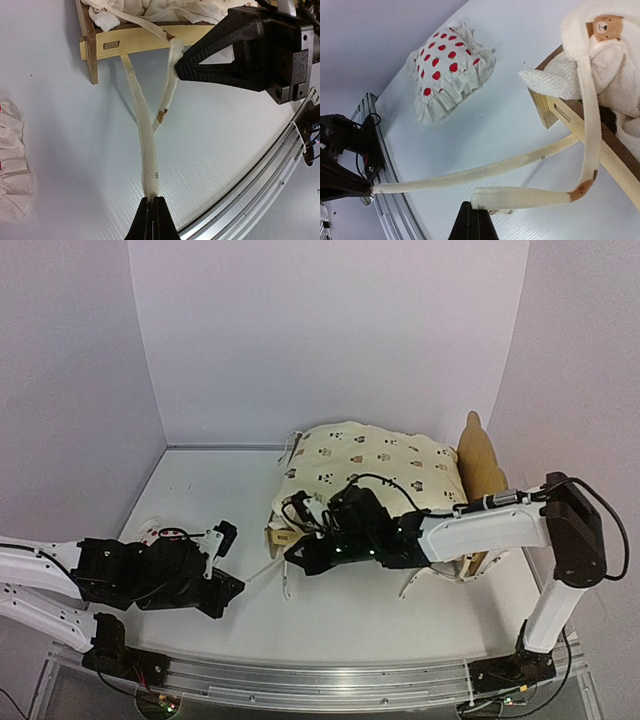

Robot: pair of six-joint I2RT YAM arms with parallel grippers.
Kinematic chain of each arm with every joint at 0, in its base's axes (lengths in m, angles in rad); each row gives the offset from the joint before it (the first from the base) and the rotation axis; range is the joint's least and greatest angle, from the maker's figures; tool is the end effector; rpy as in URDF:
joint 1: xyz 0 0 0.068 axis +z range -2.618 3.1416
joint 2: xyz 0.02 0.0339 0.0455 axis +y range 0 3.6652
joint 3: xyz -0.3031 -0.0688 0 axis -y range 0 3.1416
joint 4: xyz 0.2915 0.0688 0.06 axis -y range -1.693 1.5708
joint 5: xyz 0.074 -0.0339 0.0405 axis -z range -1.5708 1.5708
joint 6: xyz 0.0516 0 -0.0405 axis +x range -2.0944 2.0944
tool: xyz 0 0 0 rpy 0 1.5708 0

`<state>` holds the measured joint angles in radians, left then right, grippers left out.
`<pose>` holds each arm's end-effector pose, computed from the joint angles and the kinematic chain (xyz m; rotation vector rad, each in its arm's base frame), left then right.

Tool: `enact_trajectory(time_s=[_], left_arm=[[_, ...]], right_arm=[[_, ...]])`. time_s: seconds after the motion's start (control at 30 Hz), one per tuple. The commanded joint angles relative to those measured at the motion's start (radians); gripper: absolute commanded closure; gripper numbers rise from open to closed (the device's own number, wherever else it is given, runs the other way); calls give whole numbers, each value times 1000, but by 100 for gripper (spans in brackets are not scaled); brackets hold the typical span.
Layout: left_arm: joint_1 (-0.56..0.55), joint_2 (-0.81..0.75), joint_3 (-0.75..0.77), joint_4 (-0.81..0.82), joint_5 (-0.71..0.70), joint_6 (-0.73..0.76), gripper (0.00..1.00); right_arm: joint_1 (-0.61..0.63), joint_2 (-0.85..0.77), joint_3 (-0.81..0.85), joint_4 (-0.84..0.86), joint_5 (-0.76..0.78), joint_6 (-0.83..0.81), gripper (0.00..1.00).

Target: Set up the pet bed

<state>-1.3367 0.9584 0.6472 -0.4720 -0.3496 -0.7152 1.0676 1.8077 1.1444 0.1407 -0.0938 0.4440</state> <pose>0.0702 -0.2181 0.2430 0.5602 2.3144 -0.6265 0.2207 0.4109 0.2134 -0.7501 2.1279 0.9712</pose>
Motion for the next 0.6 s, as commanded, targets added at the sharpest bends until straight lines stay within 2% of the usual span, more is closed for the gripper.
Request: enact_trajectory(time_s=[0.0,0.1,0.27,0.57], left_arm=[[-6,9,44,23,-42,11,100],[-6,46,51,37,-31,25,100],[-7,100,51,69,18,47,100],[-7,201,70,157,126,90,100]], right_arm=[[3,53,-175,399,10,128,100],[3,82,-226,478,45,149,100],[2,115,-270,498,49,168,100],[2,220,-224,540,-1,224,100]])
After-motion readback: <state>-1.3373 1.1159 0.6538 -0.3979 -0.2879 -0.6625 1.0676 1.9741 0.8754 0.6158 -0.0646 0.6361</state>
